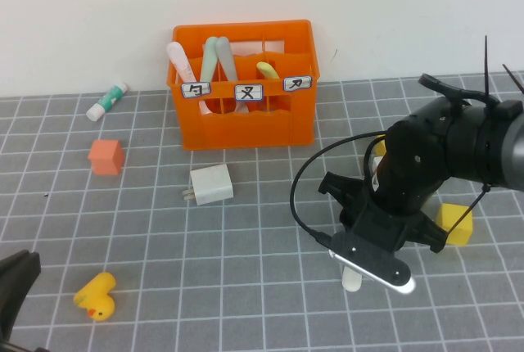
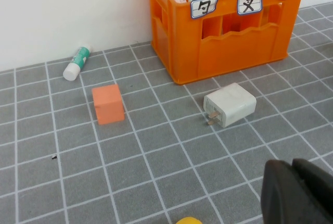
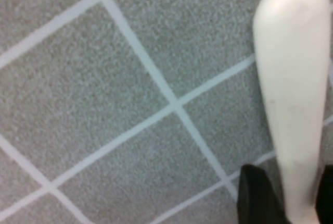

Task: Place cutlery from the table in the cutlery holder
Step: Pick up the knife

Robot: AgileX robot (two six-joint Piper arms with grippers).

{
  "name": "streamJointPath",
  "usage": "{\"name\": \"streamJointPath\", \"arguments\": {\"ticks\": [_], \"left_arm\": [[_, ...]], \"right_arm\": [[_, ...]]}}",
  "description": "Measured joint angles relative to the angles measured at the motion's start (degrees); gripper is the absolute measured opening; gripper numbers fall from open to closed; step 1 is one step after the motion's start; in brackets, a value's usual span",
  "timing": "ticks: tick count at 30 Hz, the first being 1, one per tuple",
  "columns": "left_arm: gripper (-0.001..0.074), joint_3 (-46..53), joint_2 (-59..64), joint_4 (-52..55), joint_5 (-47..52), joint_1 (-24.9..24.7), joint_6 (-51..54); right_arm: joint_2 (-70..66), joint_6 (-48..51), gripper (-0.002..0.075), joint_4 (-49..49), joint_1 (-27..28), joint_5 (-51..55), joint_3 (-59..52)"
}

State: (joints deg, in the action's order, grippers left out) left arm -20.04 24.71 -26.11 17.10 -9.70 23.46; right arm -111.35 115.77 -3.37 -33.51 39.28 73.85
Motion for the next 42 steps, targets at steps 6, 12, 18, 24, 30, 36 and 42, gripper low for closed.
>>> {"name": "streamJointPath", "arguments": {"ticks": [6,12,18,24,30,36,42], "left_arm": [[-0.0001,0.00,0.00,0.00,-0.44,0.00,0.00],[-0.0001,0.00,0.00,0.00,-0.67,0.00,0.00],[-0.0001,0.00,0.00,0.00,-0.75,0.00,0.00],[-0.0001,0.00,0.00,0.00,-0.75,0.00,0.00],[-0.0001,0.00,0.00,0.00,-0.75,0.00,0.00],[-0.0001,0.00,0.00,-0.42,-0.75,0.00,0.00],[-0.0001,0.00,0.00,-1.02,-0.75,0.00,0.00]], "right_arm": [[-0.25,0.57,0.0219,3.37,0.10,-0.03,0.20],[-0.53,0.78,0.0106,6.82,0.10,-1.01,0.32],[-0.68,0.52,0.0104,12.07,0.10,-1.77,0.43],[-1.76,-6.10,0.0072,24.23,0.10,-1.40,2.94],[-2.02,-9.18,0.0009,36.05,0.10,-0.22,6.16],[-2.02,-10.22,-0.0001,44.04,0.10,-0.22,8.33],[-2.02,-12.92,-0.0001,40.99,0.10,3.44,8.45]]}}
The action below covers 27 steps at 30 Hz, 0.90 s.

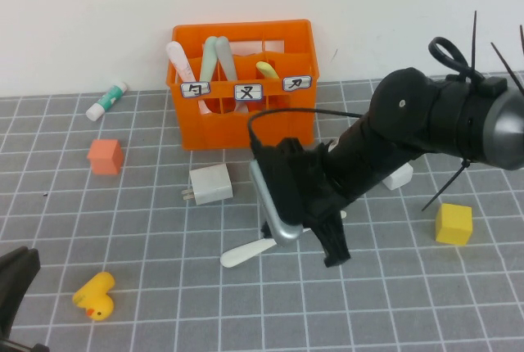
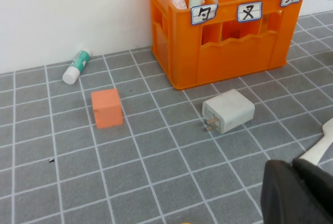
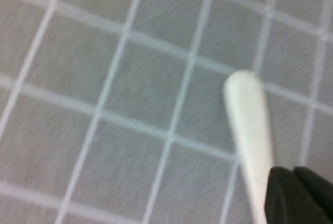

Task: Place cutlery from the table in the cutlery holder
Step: Pick up the knife

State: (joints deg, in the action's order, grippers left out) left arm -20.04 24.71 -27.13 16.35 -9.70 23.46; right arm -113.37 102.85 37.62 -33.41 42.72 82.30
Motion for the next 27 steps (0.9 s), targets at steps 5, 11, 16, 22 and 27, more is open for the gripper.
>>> {"name": "streamJointPath", "arguments": {"ticks": [5,11,16,22,27], "left_arm": [[-0.0001,0.00,0.00,-0.09,0.00,0.00,0.00],[-0.0001,0.00,0.00,-1.09,0.00,0.00,-0.20],[-0.0001,0.00,0.00,-1.32,0.00,0.00,-0.09],[-0.0001,0.00,0.00,-1.32,0.00,0.00,-0.09],[-0.0001,0.00,0.00,-1.32,0.00,0.00,-0.09]], "right_arm": [[-0.10,-0.81,0.0056,-6.11,0.00,1.34,0.00],[-2.52,-4.93,0.0206,-7.53,0.00,-1.44,1.30],[-7.06,-9.75,0.0235,-7.81,0.00,-0.55,6.54],[-12.25,-17.36,0.0242,-13.03,-0.11,10.35,15.76],[-13.77,-19.94,0.0282,-16.35,-0.10,15.07,20.26]]}}
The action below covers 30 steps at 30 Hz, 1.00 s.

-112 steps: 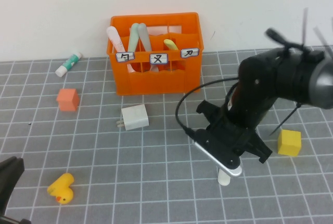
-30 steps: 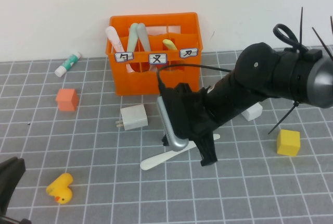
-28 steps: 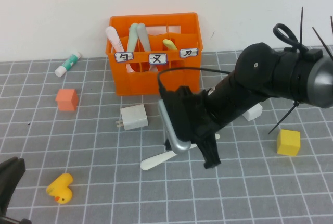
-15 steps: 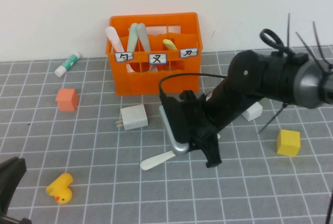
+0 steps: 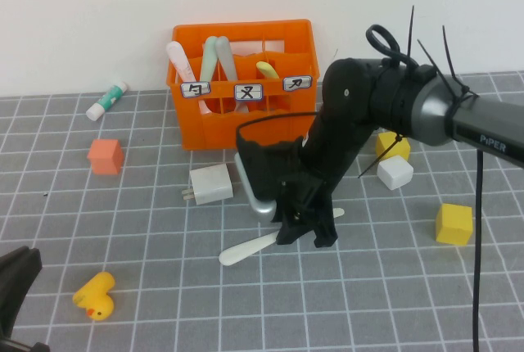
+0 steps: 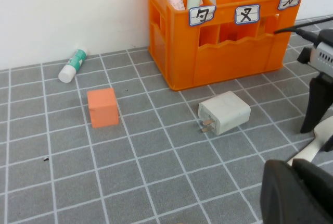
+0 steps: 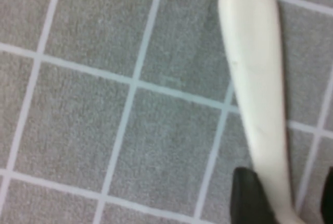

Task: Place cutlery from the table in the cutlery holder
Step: Pick up the knife

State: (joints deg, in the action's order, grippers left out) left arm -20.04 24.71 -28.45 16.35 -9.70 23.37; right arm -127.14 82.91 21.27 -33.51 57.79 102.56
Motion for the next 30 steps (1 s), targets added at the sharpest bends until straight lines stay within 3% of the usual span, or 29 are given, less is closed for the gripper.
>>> {"name": "streamJointPath", "arguments": {"ticks": [5,14,17,23,30], "left_arm": [[-0.0001,0.00,0.00,0.00,0.00,0.00,0.00],[-0.0001,0.00,0.00,-0.20,0.00,0.00,0.00],[-0.0001,0.00,0.00,-0.20,0.00,0.00,0.13],[-0.0001,0.00,0.00,-0.20,0.00,0.00,0.13],[-0.0001,0.00,0.00,-0.20,0.00,0.00,0.13]], "right_arm": [[0.00,-0.47,0.0358,-1.85,0.00,1.18,0.96],[-1.02,-3.61,0.0374,-4.45,0.00,2.98,1.45],[-1.02,-3.61,0.0347,-4.93,0.00,3.19,1.58],[-1.02,-5.18,0.0211,-9.62,-0.34,6.56,1.99],[-0.18,-7.27,0.0230,-14.03,-0.34,9.33,1.94]]}}
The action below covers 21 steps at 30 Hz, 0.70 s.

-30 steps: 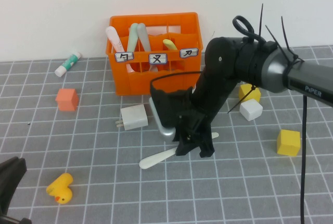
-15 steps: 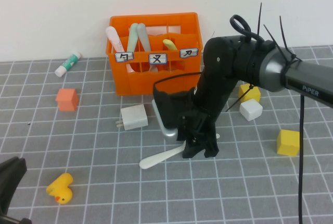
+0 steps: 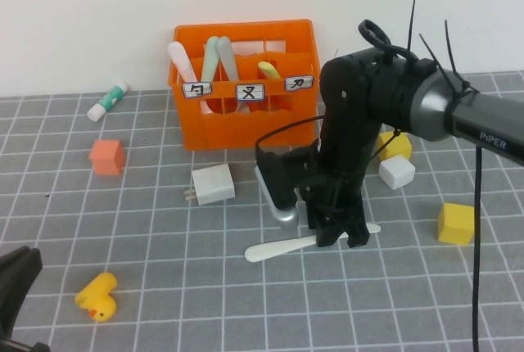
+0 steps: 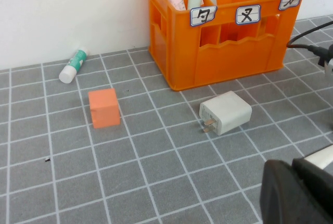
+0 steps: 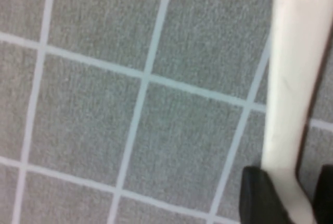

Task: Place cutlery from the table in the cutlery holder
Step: Pick up the knife

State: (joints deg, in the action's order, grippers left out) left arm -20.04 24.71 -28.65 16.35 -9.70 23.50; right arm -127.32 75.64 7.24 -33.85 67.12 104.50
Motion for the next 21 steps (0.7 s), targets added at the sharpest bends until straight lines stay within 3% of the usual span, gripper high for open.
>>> {"name": "streamJointPath", "arguments": {"ticks": [5,8,21], "left_arm": [[-0.0001,0.00,0.00,-0.71,0.00,0.00,0.00],[-0.0001,0.00,0.00,-0.83,0.00,0.00,0.00],[-0.0001,0.00,0.00,-1.07,0.00,0.00,0.00]], "right_arm": [[0.11,2.23,0.0349,7.62,0.21,-0.85,0.00],[0.11,2.80,0.0376,9.80,0.10,-1.62,0.00],[-1.05,6.06,0.0366,8.70,-0.80,-2.89,0.11]]}}
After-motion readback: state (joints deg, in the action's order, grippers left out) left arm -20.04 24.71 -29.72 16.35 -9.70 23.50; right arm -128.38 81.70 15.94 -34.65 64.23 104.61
